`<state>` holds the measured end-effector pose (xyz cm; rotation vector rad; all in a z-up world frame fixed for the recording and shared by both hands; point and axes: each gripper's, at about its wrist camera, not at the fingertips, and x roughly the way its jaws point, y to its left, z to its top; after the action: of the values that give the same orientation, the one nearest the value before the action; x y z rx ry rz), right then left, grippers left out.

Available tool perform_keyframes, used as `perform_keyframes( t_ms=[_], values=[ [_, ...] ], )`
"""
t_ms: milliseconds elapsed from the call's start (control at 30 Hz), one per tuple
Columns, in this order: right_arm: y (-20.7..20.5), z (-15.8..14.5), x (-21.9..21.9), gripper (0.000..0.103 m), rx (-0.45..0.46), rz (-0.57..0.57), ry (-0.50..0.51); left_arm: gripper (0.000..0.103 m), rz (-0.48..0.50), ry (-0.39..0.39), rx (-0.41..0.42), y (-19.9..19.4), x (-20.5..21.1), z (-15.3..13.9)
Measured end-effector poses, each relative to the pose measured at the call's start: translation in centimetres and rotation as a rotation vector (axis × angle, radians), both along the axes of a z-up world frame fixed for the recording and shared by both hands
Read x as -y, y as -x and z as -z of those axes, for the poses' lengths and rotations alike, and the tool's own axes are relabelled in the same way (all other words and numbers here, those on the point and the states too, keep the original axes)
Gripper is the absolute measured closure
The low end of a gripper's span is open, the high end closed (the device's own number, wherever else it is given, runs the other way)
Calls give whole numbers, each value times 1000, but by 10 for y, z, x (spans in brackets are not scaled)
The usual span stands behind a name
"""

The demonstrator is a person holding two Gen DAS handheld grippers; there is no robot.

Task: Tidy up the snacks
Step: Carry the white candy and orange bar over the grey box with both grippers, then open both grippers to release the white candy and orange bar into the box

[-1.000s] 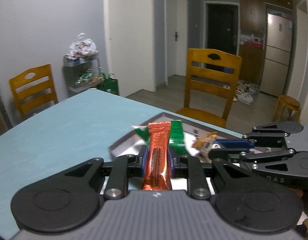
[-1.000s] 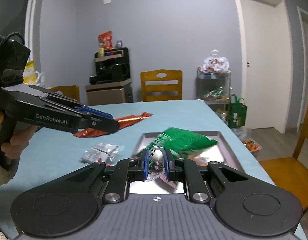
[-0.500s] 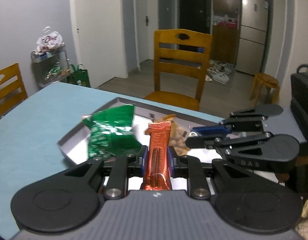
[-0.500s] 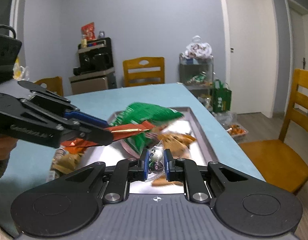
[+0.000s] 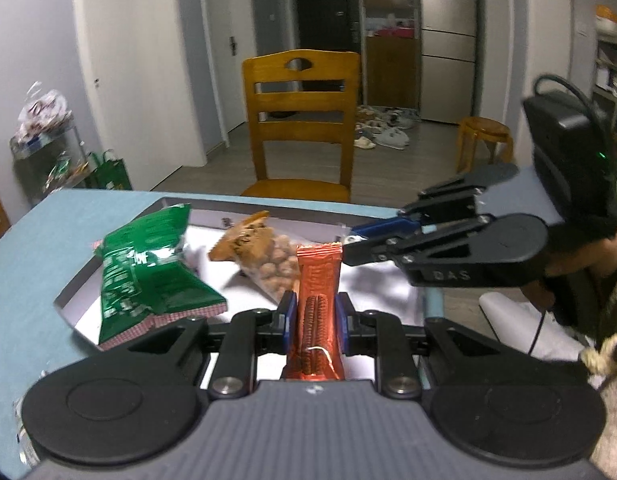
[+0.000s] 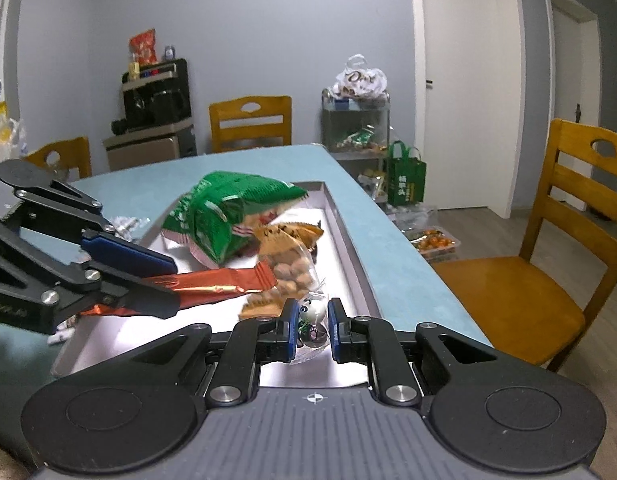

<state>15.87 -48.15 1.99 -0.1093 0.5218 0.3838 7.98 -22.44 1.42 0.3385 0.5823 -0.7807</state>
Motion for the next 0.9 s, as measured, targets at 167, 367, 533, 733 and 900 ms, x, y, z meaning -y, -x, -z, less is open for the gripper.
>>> perform_keyframes(
  t_ms=[167, 367, 533, 733, 900],
  values=[
    [1, 3, -1, 85, -6, -5, 22, 85, 44, -18, -8, 4, 2, 9],
    [-1, 1, 2, 85, -7, 3, 52, 85, 65, -5, -49, 0, 4, 18],
    [3, -2, -1, 85, -5, -14, 94, 85, 86, 1, -79, -3, 5, 25],
    [5, -2, -5, 85, -16, -22, 142, 85, 80, 5, -104, -6, 4, 29],
    [6, -1, -7, 85, -17, -27, 158, 85, 86, 7, -113, -9, 6, 34]
  ],
)
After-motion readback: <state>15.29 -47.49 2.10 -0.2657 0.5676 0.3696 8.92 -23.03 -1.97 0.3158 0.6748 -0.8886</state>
